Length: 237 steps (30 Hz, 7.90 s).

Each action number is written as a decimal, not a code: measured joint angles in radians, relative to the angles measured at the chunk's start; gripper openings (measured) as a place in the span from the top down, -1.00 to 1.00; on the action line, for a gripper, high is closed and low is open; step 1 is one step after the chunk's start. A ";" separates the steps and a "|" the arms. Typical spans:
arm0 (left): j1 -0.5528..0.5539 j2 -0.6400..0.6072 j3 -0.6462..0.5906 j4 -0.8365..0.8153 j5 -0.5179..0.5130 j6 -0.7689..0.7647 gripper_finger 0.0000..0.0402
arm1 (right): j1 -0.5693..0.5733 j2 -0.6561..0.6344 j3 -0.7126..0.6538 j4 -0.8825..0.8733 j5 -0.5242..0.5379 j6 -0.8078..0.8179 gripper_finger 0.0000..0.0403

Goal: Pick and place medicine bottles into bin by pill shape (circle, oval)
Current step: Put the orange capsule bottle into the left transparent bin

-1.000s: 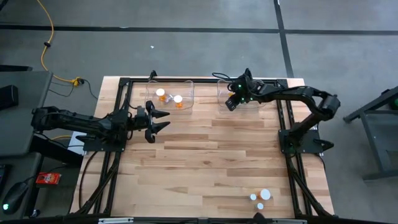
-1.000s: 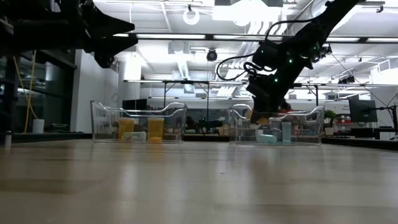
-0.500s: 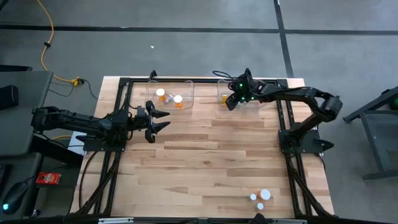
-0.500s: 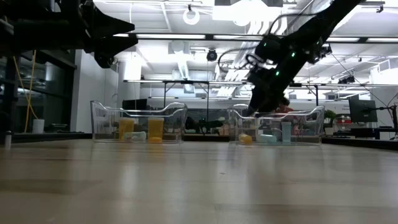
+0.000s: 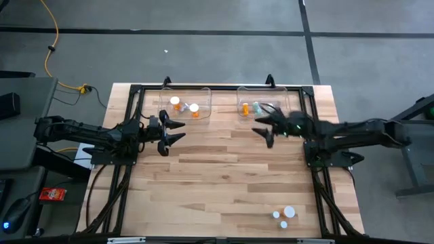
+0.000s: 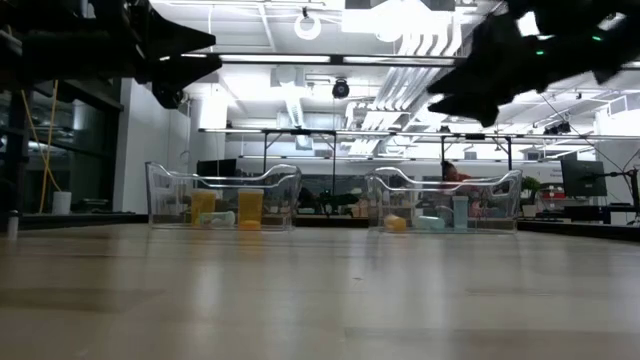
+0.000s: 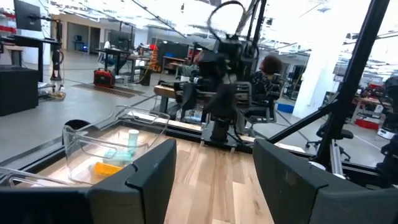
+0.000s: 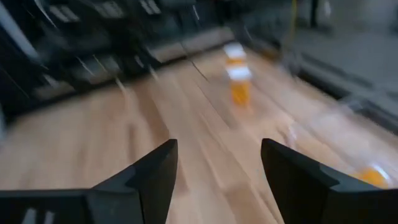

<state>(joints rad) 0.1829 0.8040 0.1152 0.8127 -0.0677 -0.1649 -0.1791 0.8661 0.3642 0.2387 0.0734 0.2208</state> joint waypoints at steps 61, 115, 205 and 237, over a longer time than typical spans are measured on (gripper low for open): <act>0.000 0.000 0.001 0.000 -0.007 -0.055 -0.01 | 1.019 0.438 0.555 -0.972 0.283 1.011 -0.54; -0.055 0.001 0.001 0.000 -0.023 -0.113 -0.01 | 1.187 0.986 1.010 -1.366 -0.047 1.558 -0.60; -0.313 0.286 0.122 0.067 -0.068 0.076 -0.14 | 0.503 0.801 0.962 -0.493 0.403 -0.012 0.06; -0.349 0.579 0.355 0.068 -0.045 0.098 -0.27 | 0.487 0.803 0.962 -0.395 0.256 -0.117 0.05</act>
<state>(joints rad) -0.1658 1.3827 0.4702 0.8803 -0.1131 -0.0666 0.3080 1.6688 1.3262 -0.1560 0.3294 0.1036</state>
